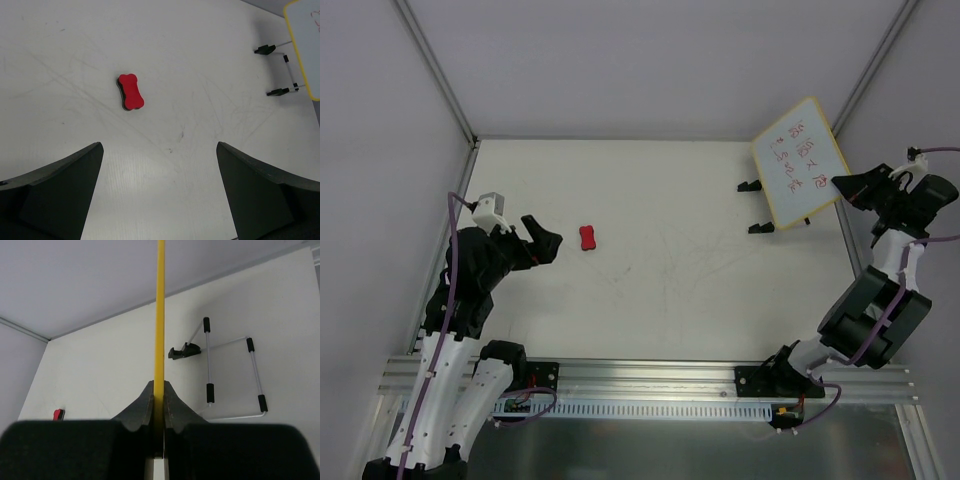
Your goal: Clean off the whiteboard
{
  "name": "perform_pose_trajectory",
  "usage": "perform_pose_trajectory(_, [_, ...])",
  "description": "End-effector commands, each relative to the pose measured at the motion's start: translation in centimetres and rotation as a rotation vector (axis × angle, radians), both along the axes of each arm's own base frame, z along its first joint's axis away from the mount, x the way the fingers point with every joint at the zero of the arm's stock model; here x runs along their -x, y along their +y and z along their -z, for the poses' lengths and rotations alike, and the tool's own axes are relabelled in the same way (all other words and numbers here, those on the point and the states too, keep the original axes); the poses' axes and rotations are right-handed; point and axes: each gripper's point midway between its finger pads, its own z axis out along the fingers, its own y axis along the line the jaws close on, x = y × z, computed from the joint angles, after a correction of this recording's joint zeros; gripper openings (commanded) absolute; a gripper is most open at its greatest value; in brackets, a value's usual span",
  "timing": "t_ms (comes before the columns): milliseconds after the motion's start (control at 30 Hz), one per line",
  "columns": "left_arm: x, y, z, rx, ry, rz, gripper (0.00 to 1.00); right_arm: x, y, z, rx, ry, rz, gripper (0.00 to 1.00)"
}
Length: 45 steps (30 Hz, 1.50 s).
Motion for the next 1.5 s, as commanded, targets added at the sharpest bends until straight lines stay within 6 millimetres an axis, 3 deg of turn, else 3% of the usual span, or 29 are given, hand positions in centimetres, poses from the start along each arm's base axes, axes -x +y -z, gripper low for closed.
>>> perform_pose_trajectory(0, [0.0, -1.0, 0.1, 0.026, 0.01, 0.041, 0.99, 0.2, 1.7, -8.2, 0.092, -0.213, -0.05, 0.0])
perform_pose_trajectory(133, [-0.3, -0.7, 0.5, 0.016, 0.022, 0.024, 0.99, 0.4, 5.3, -8.4, 0.081, -0.22, -0.113, 0.0])
perform_pose_trajectory(200, [-0.6, -0.5, 0.9, 0.008, 0.036, 0.015, 0.99, 0.5, 8.0, -8.3, 0.069, -0.218, -0.16, 0.0])
perform_pose_trajectory(233, [-0.9, -0.4, 1.3, 0.001, 0.053, 0.009, 0.99, 0.4, 8.7, -7.0, 0.056, -0.194, -0.155, 0.0])
perform_pose_trajectory(267, [-1.0, -0.4, 1.6, -0.004, 0.065, 0.005, 0.99, 0.5, 10.7, -6.4, 0.049, -0.188, -0.191, 0.0])
perform_pose_trajectory(333, [-1.6, -0.3, 2.3, -0.014, 0.102, 0.0, 0.99, 0.7, 12.5, -5.8, 0.066, -0.198, -0.196, 0.0])
perform_pose_trajectory(367, [-1.7, -0.4, 2.7, -0.016, 0.117, 0.001, 0.99, 1.1, 14.4, -4.1, 0.056, -0.173, -0.232, 0.0])
perform_pose_trajectory(433, [-2.3, -0.4, 3.6, -0.014, 0.162, -0.009, 0.99, 1.5, 16.1, -3.4, 0.054, -0.19, -0.248, 0.0])
perform_pose_trajectory(467, [-2.5, -0.5, 4.0, -0.015, 0.181, -0.011, 0.99, 2.1, 17.8, -1.8, 0.036, -0.164, -0.28, 0.0])
perform_pose_trajectory(667, [-4.9, -1.0, 6.2, -0.014, 0.316, -0.039, 0.99, 3.4, 22.6, 0.3, 0.001, -0.171, -0.364, 0.0])
perform_pose_trajectory(900, [-8.3, -2.5, 9.5, -0.013, 0.472, -0.131, 0.98, 4.4, 24.6, 1.7, -0.042, -0.163, -0.403, 0.0])
perform_pose_trajectory(1133, [-12.3, -3.9, 13.3, -0.13, 0.547, -0.223, 0.84, 5.3, 25.3, 3.3, -0.056, -0.136, -0.416, 0.0])
perform_pose_trajectory(1467, [-14.6, -5.2, 16.6, -0.238, 0.585, -0.239, 0.72, 6.0, 25.3, 4.3, -0.063, -0.117, -0.412, 0.0])
